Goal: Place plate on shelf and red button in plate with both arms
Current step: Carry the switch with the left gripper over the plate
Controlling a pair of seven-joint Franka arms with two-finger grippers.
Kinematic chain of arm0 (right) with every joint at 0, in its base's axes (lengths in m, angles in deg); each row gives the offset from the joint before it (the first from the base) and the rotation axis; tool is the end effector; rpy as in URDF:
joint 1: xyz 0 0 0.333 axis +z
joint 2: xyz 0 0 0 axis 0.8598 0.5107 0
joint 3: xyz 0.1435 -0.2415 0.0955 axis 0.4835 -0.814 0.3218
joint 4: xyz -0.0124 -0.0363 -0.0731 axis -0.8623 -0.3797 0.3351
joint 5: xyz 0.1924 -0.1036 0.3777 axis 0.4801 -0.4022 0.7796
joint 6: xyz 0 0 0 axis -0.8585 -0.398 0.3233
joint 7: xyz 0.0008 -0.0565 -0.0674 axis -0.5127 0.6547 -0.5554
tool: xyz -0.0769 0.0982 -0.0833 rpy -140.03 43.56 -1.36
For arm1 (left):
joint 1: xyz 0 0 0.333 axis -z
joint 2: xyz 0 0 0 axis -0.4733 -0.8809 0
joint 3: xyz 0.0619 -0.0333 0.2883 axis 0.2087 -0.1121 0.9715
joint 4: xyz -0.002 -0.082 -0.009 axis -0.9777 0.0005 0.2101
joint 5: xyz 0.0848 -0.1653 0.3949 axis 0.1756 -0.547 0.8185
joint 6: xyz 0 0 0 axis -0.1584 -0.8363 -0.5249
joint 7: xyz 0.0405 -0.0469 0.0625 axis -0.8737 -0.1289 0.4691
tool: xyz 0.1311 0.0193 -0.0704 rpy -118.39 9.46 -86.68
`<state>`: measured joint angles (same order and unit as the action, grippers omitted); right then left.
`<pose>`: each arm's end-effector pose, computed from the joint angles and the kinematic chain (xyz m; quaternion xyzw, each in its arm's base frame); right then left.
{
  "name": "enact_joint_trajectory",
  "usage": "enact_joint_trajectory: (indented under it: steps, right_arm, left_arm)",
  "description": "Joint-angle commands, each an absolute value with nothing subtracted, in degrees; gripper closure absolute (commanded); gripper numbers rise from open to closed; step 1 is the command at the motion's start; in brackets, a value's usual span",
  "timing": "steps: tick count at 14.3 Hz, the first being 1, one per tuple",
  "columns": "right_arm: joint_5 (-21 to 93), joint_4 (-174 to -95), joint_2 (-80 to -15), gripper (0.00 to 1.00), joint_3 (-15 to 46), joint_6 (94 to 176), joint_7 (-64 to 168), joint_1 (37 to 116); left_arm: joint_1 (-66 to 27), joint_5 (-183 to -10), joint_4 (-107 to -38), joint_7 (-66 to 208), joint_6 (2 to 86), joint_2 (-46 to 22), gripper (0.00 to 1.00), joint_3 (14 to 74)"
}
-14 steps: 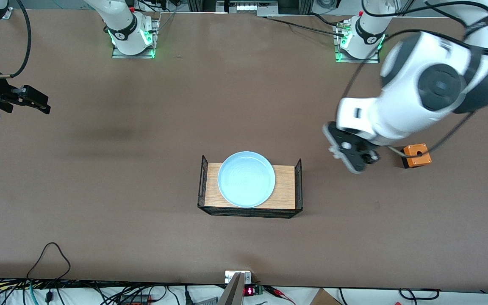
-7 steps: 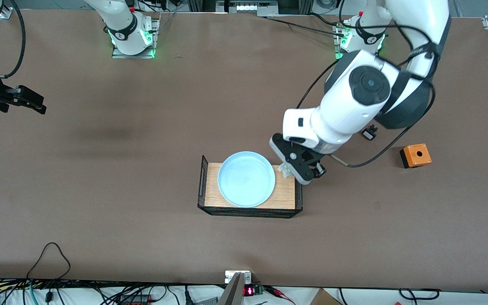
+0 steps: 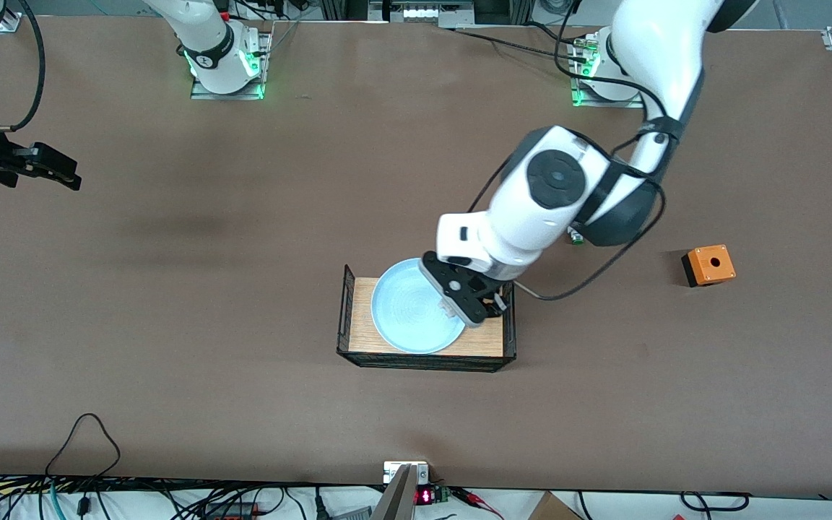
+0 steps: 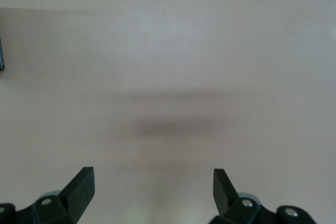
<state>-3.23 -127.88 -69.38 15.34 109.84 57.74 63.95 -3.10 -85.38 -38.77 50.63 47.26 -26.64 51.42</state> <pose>0.6035 -0.0121 0.5254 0.9993 -0.0129 -0.0310 0.0187 0.6786 -0.4446 0.3507 0.9084 -0.3963 0.1160 0.0659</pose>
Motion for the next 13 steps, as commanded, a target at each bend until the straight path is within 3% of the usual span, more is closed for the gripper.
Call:
enact_joint_trajectory:
  steps: [1,6,13]
  right_arm:
    - [-3.3,-127.2,-69.7,0.0,15.3,108.1,56.7,63.9]
    - [-3.3,-127.2,-69.7,0.0,15.3,107.6,56.5,63.9]
    - [-3.4,-127.2,-69.6,0.0,15.2,107.6,56.5,63.7]
  left_arm:
    - [4.6,-84.7,-36.1,55.9,47.1,-28.5,0.74,58.7]
    - [6.6,-84.7,-36.3,58.5,53.2,-32.1,0.74,60.9]
    - [6.6,-84.7,-36.3,58.5,54.6,-33.7,0.7,60.9]
